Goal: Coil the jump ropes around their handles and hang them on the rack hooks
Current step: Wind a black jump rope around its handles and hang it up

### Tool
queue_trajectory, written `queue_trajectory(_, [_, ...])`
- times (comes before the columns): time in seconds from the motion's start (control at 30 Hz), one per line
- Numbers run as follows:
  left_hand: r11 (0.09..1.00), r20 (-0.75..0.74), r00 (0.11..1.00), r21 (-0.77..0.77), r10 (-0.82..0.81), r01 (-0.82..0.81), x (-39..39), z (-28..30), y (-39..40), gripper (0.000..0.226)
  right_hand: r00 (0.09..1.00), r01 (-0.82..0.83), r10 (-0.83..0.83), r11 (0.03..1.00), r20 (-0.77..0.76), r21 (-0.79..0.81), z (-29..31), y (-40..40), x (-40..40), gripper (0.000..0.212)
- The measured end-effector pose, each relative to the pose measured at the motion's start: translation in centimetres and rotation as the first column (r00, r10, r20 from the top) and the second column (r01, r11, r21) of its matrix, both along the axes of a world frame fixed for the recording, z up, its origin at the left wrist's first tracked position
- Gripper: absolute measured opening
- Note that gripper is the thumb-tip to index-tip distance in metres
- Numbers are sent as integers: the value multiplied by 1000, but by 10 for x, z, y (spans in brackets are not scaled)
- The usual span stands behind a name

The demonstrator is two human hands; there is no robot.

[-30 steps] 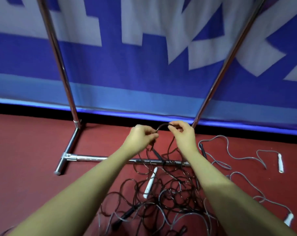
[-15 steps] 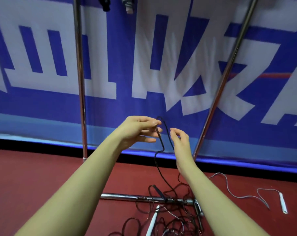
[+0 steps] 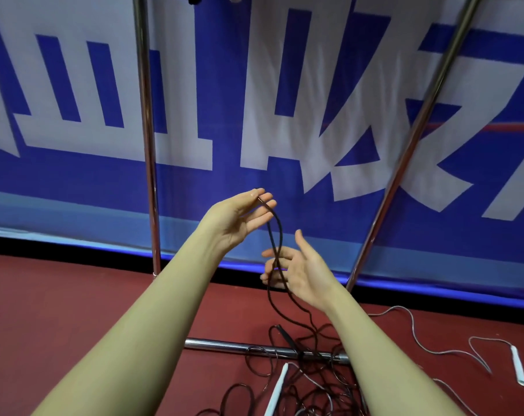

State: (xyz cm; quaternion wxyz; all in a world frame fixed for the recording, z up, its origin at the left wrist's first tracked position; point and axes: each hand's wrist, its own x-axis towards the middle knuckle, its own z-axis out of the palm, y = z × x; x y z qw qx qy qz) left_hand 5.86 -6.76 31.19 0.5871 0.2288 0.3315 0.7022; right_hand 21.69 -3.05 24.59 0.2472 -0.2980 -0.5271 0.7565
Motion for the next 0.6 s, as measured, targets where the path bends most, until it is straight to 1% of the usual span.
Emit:
queue_trajectory(0.1, [1000,78,997,-4,12,-12,-3,-3,2,14,998,-28,24,998,-63,-56,8,-4,2,57])
queue_trajectory(0.17, [1000,69,998,-18,7,-6,-4,-6,-1,18,986,-1,-15,995,-165,-101,18,-4,3,43])
queue_trajectory(0.2, [999,58,998,-34,9,-7,-3,-9,-2,22,970,31,-62,991,-236,-129,23,-4,3,36])
queue_trajectory(0.27, [996,38,999,-84,0,3,2,-15,-2,32,902,118,-193,971,-387,-208,31,-4,3,28])
queue_trajectory(0.33, [980,-31,995,-175,-100,93,9,-22,-3,40,786,158,-322,930,-528,-332,38,-6,2,30])
queue_trajectory(0.37, [956,-101,976,-241,-194,165,12,-27,-4,46,727,157,-370,910,-578,-385,41,-6,2,31])
queue_trajectory(0.4, [921,-179,935,-305,-305,242,15,-31,-5,53,678,154,-407,893,-612,-423,42,-7,2,32])
queue_trajectory(0.43, [881,-246,877,-354,-412,315,18,-35,-5,61,637,154,-436,880,-636,-449,44,-8,1,32])
queue_trajectory(0.5, [803,-323,754,-403,-573,438,21,-40,-6,73,558,168,-497,852,-665,-496,46,-7,0,32])
queue_trajectory(0.53, [773,-340,706,-412,-621,483,22,-40,-7,75,519,188,-532,835,-670,-518,47,-5,1,31])
queue_trajectory(0.6, [748,-351,667,-410,-657,522,21,-37,-10,70,455,228,-591,801,-666,-554,46,0,5,31])
